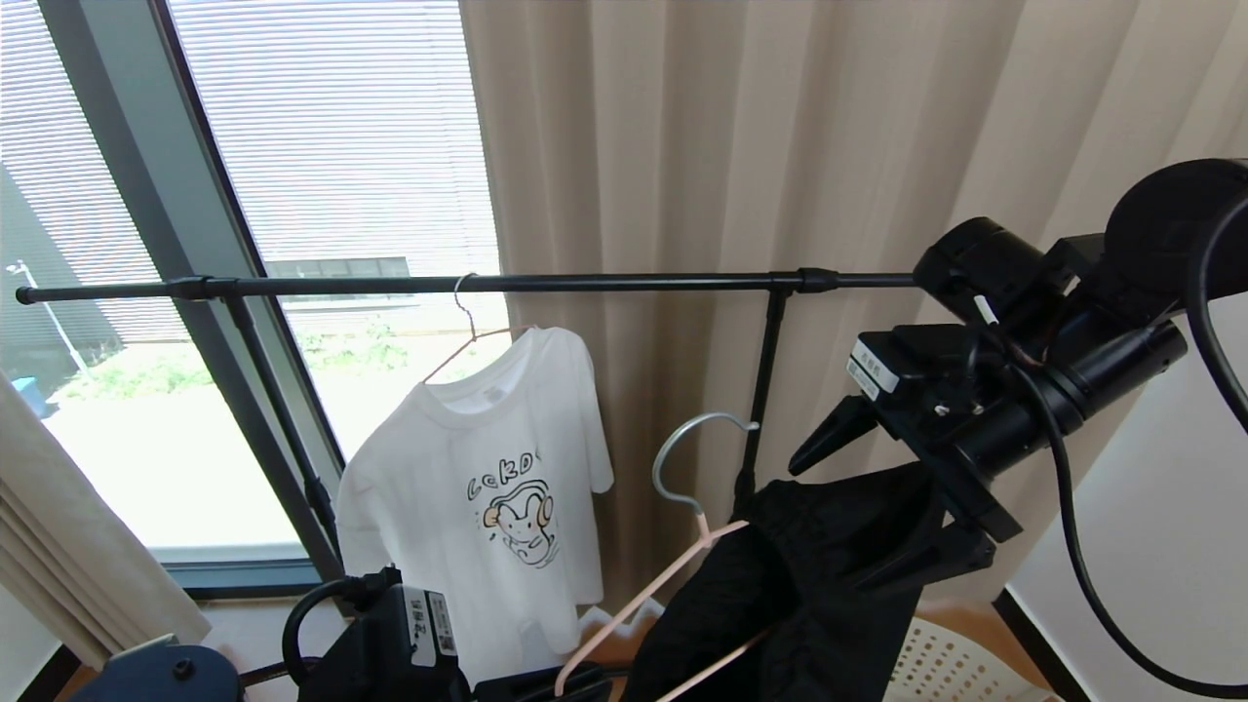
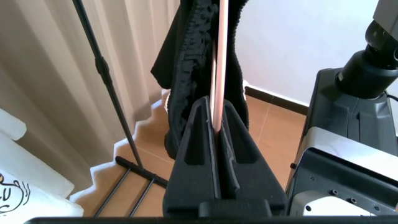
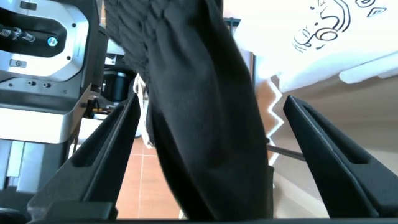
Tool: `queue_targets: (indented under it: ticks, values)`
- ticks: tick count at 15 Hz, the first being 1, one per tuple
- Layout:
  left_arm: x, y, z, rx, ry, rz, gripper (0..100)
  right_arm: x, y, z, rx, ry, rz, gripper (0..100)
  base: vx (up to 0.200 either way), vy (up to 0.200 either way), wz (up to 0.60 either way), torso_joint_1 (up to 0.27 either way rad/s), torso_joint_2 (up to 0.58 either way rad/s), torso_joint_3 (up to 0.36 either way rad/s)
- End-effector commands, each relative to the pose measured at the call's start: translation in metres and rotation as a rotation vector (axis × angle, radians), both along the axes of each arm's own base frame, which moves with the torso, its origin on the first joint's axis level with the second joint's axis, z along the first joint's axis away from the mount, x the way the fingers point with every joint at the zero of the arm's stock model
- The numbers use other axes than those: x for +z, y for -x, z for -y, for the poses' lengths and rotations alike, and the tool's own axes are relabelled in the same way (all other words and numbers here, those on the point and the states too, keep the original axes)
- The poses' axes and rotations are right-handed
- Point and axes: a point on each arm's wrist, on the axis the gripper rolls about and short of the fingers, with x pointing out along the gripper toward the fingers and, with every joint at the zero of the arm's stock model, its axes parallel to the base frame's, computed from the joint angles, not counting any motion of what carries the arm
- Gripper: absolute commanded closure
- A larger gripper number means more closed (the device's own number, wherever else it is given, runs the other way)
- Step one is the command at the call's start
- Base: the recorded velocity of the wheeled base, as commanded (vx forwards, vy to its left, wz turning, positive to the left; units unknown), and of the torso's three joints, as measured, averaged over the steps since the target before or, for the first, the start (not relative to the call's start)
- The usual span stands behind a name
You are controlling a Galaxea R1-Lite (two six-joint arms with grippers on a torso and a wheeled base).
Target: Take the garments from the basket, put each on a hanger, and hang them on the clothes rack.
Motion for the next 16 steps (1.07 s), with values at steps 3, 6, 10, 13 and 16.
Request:
queue_targets:
  ticks: [3, 6, 10, 13, 16]
  values:
    - [0.000, 0.000, 0.000, 0.001, 0.002, -0.001, 100, -0.006, -0.001, -0.009, 0.023, 0.001, -0.007, 0, 0.000, 0.000, 0.00, 0.000, 0.00, 0.000]
    - [0.000, 0.000, 0.000, 0.001, 0.003, 0.000, 100, -0.006, 0.001, -0.013, 0.034, 0.003, -0.010, 100, 0.000, 0.000, 0.00, 0.000, 0.00, 0.000]
    - [0.000, 0.000, 0.000, 0.003, 0.003, -0.007, 100, -0.003, 0.002, -0.013, 0.037, -0.001, -0.001, 100, 0.000, 0.000, 0.00, 0.000, 0.00, 0.000]
    - [0.000, -0.001, 0.000, 0.004, 0.002, -0.001, 100, 0.000, 0.005, -0.012, 0.036, -0.005, 0.009, 100, 0.000, 0.000, 0.00, 0.000, 0.00, 0.000]
    - [0.000, -0.004, -0.003, 0.023, 0.000, -0.001, 100, 0.002, 0.009, -0.011, 0.037, -0.007, 0.013, 100, 0.000, 0.000, 0.00, 0.000, 0.00, 0.000]
